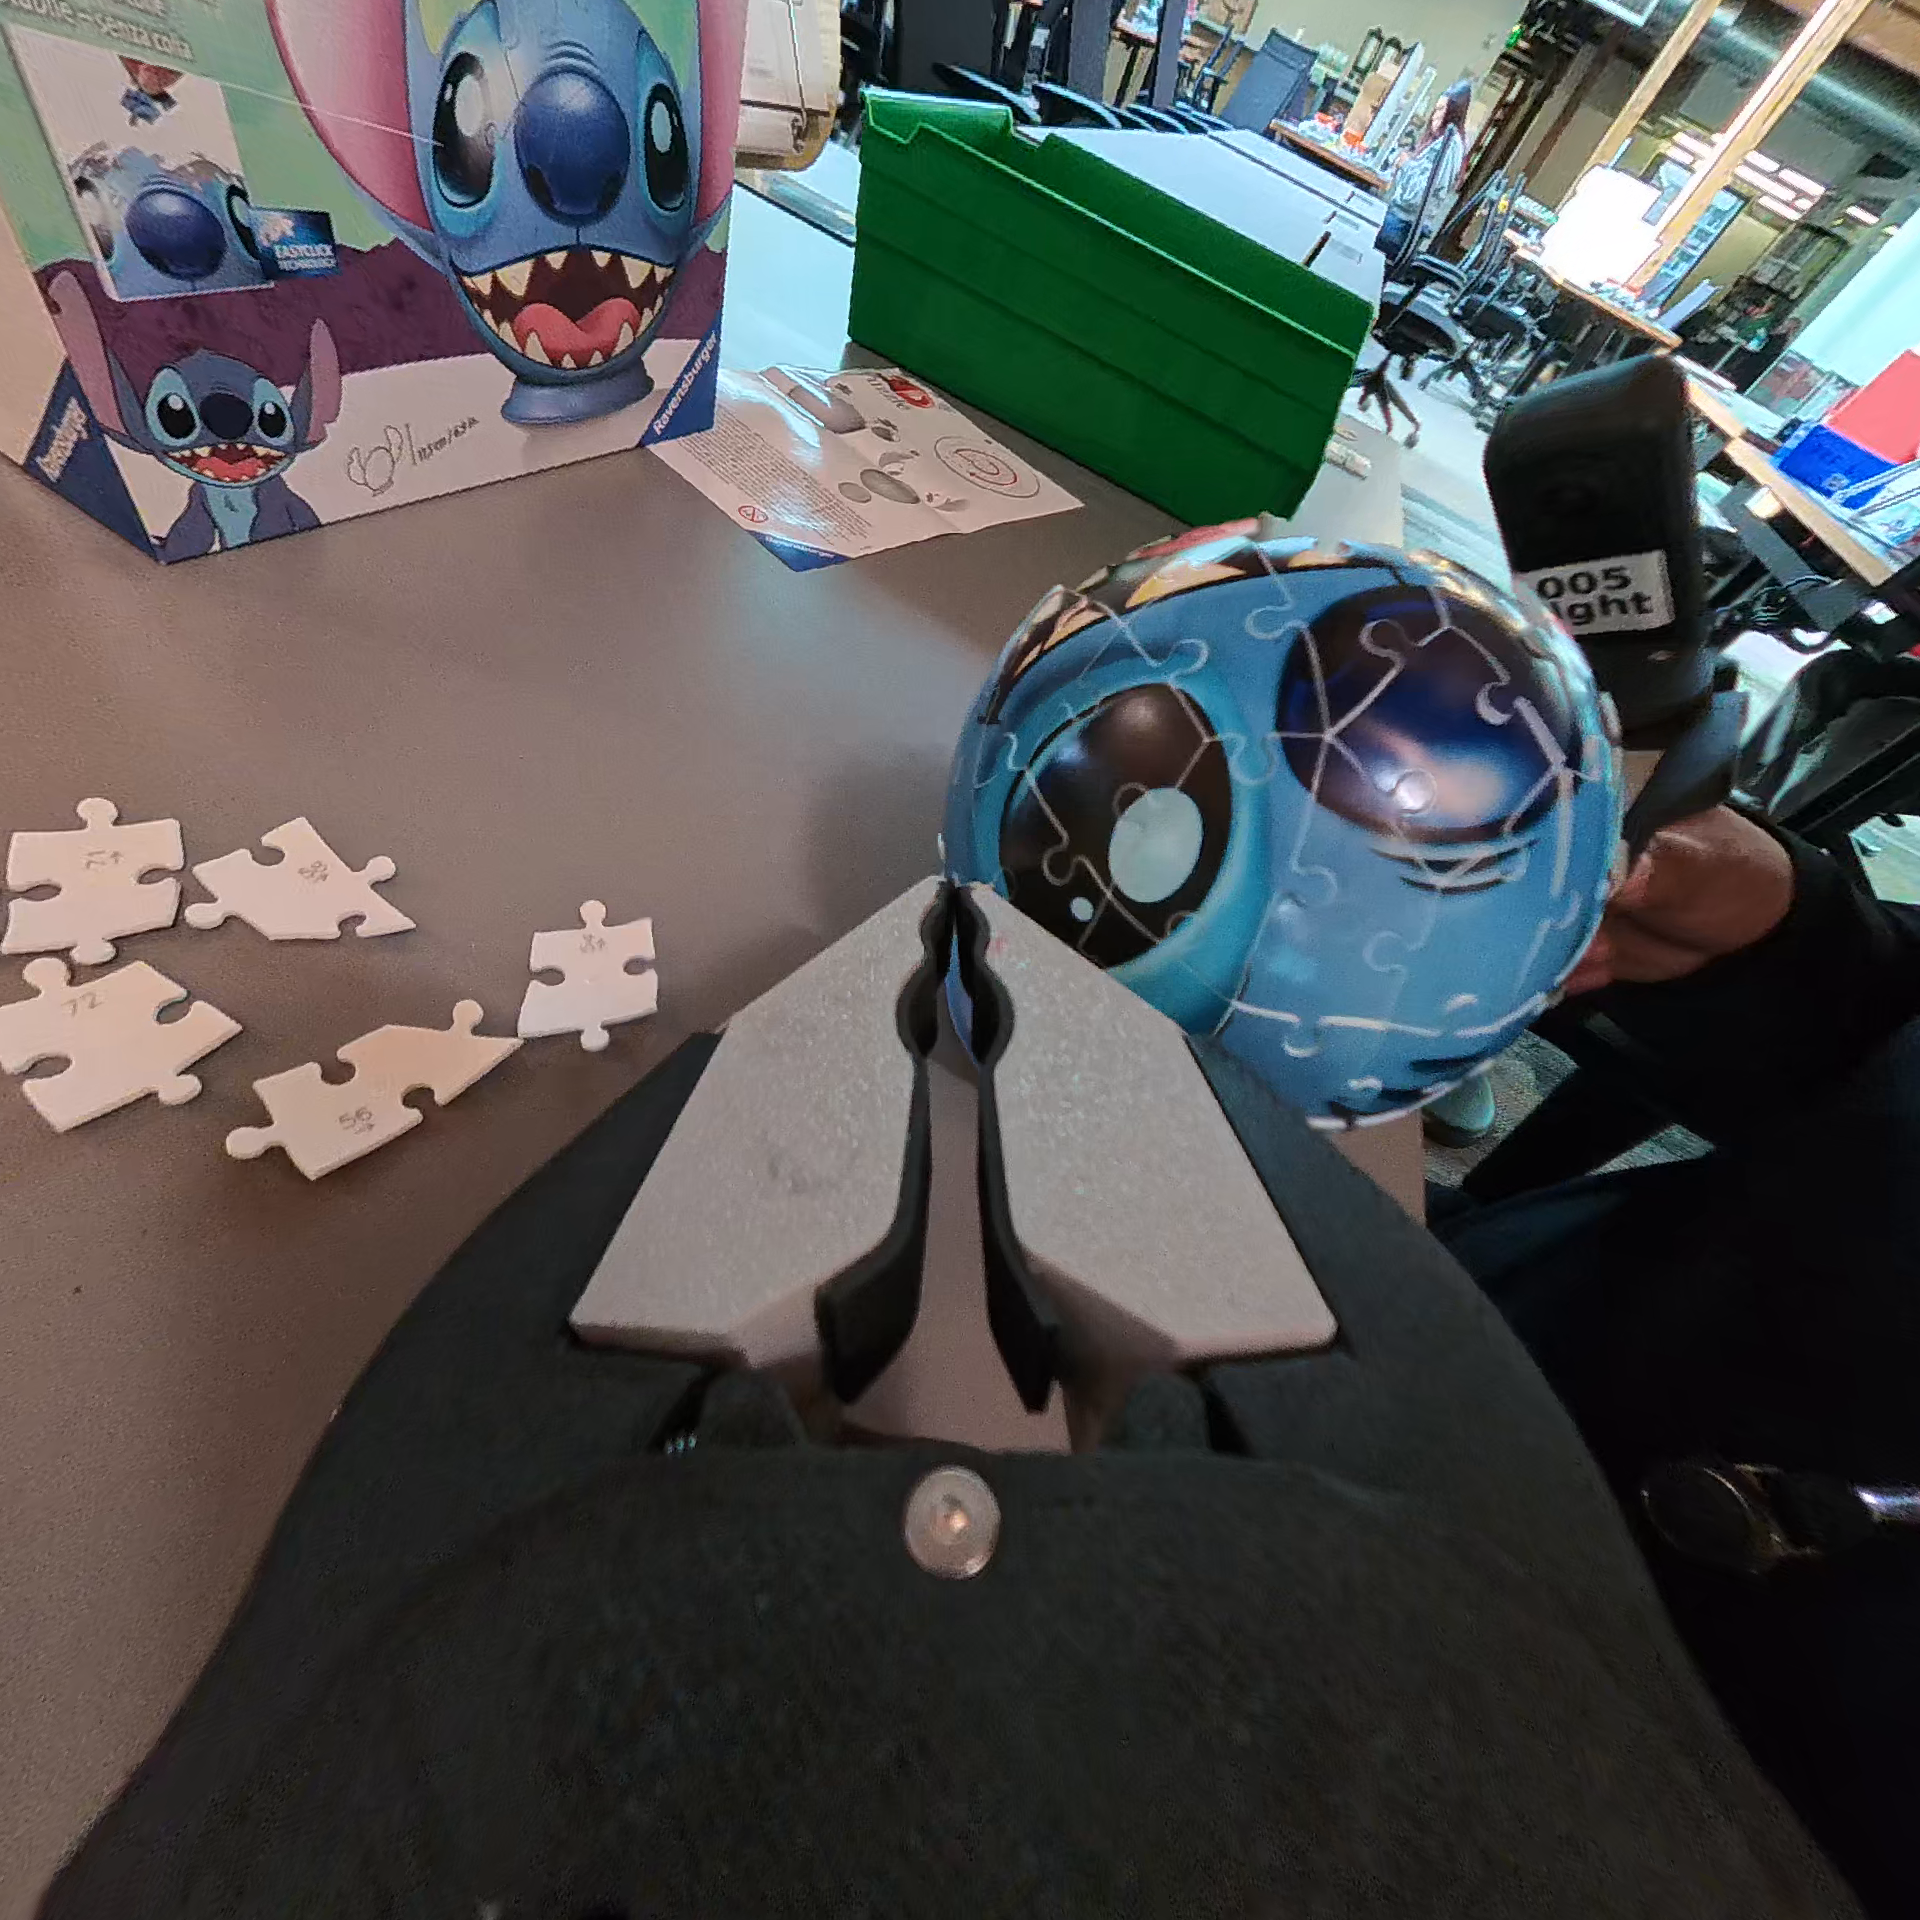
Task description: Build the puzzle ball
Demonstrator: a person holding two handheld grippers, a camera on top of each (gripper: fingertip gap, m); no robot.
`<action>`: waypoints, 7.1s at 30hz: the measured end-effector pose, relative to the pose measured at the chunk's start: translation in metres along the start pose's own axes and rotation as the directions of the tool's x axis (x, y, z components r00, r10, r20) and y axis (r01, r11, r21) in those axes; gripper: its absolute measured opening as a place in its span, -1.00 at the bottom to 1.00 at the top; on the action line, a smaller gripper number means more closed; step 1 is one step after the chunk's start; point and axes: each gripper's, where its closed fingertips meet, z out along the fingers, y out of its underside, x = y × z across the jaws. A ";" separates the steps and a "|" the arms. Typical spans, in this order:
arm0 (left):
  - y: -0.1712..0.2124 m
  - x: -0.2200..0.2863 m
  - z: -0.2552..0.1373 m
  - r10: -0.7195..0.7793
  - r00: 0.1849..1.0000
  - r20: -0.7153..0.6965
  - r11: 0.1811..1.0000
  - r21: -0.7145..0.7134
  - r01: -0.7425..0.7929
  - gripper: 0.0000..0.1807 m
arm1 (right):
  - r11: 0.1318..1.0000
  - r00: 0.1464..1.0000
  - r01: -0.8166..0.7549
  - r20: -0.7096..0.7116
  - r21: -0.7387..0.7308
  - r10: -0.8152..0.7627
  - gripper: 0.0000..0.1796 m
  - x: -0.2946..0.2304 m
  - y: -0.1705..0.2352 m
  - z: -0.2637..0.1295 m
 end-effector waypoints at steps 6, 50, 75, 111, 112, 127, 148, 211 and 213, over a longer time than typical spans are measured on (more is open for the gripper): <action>0.005 0.006 -0.008 -0.001 1.000 0.014 1.000 0.002 0.001 -1.00 | 1.000 1.000 0.006 -0.015 0.016 -0.006 -0.73 0.005 -0.005 -0.008; 0.014 0.014 -0.039 0.035 0.994 0.103 0.998 0.044 -0.039 -0.75 | 0.985 0.952 0.166 -0.265 0.034 -0.152 -0.52 0.069 -0.044 -0.111; -0.009 -0.017 -0.029 -0.039 0.998 0.045 0.994 0.105 0.034 -0.73 | 0.773 0.748 0.461 -0.279 -0.435 -0.603 -0.87 0.104 -0.025 -0.054; -0.012 0.035 -0.045 0.103 0.991 0.080 0.993 0.045 -0.107 -0.73 | 0.733 0.742 0.514 -0.198 -0.445 -0.641 -0.83 0.084 -0.013 -0.038; -0.014 0.035 -0.046 0.106 0.991 0.080 0.993 0.048 -0.110 -0.73 | 0.734 0.739 0.514 -0.205 -0.443 -0.642 -0.84 0.084 -0.014 -0.039; -0.032 0.054 -0.045 0.161 0.986 0.043 0.986 0.047 -0.163 -0.73 | 0.816 0.790 0.433 -0.274 -0.384 -0.548 -0.85 0.094 -0.020 -0.062; -0.016 0.047 -0.050 0.107 0.993 0.049 0.992 0.057 -0.110 -0.73 | 0.753 0.752 0.465 -0.241 -0.466 -0.614 -0.47 0.097 -0.021 -0.059; -0.121 0.057 0.094 -0.176 0.929 -0.325 0.954 -0.289 0.080 -0.69 | 0.342 0.163 0.837 -0.402 -0.427 -0.901 -0.57 0.021 -0.171 -0.058; -0.122 0.060 0.093 -0.159 0.926 -0.344 0.959 -0.276 0.062 -0.90 | 0.342 0.164 0.841 -0.405 -0.420 -0.899 -0.57 0.020 -0.171 -0.057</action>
